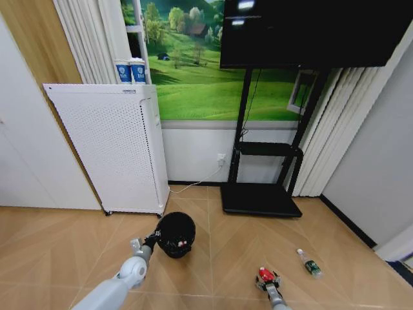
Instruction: Pick up the trash bin and place the garbage on the floor into it.
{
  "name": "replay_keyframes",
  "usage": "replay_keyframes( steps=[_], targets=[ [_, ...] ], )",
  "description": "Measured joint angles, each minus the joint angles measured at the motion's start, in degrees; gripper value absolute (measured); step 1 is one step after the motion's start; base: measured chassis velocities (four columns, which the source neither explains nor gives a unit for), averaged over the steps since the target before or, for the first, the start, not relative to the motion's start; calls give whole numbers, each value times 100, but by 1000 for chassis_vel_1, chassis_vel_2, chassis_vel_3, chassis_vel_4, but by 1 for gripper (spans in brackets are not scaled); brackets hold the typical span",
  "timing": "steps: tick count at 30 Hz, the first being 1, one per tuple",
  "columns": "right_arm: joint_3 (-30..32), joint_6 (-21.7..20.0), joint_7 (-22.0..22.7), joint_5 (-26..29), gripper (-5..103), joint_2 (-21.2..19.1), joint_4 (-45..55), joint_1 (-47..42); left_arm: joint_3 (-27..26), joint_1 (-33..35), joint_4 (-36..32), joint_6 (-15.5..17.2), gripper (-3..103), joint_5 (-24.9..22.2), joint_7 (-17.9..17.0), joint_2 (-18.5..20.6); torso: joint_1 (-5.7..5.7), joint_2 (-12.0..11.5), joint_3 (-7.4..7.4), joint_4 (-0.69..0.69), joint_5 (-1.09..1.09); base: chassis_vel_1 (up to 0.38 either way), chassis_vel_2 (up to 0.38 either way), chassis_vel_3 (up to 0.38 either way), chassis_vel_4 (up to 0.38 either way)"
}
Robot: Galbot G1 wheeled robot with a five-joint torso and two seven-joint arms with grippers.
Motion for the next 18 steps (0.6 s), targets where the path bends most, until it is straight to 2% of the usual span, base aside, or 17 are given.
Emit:
replay_keyframes(
  steps=[4,6,7,9,11,13,14,17,18],
  targets=[
    [4,-11,17,-6,103,27,-1,0,-5,8,-18,-8,6,0,0,3,0,0,0,0,-1,0,0,0,0],
    [14,-37,43,3,96,52,-5,13,-14,6,-33,-13,6,-6,0,20,0,0,0,0,0,0,0,0,0],
    [14,-37,43,3,96,52,-5,13,-14,6,-33,-13,6,-6,0,20,0,0,0,0,0,0,0,0,0],
    [25,-70,53,30,86,71,-18,41,-18,-3,-38,-15,6,-10,1,28,0,0,0,0,0,0,0,0,0],
    [26,-80,55,42,86,76,-23,52,-19,-5,-39,-17,6,-13,2,28,0,0,0,0,1,0,0,0,0],
    [26,-100,55,66,75,78,-37,71,-19,-5,-45,-19,6,-19,3,19,0,0,1,0,1,0,0,0,0],
    [26,-100,55,66,75,78,-37,71,-19,-5,-45,-19,6,-19,3,19,0,0,1,0,1,0,0,0,0],
    [37,-119,55,125,58,78,-38,78,-16,-1,-74,-20,6,-38,3,-1,0,0,1,0,0,0,0,0,0],
    [37,-119,55,125,58,78,-38,78,-16,-1,-74,-20,6,-38,3,-1,0,0,1,0,0,0,0,0,0]
  ],
)
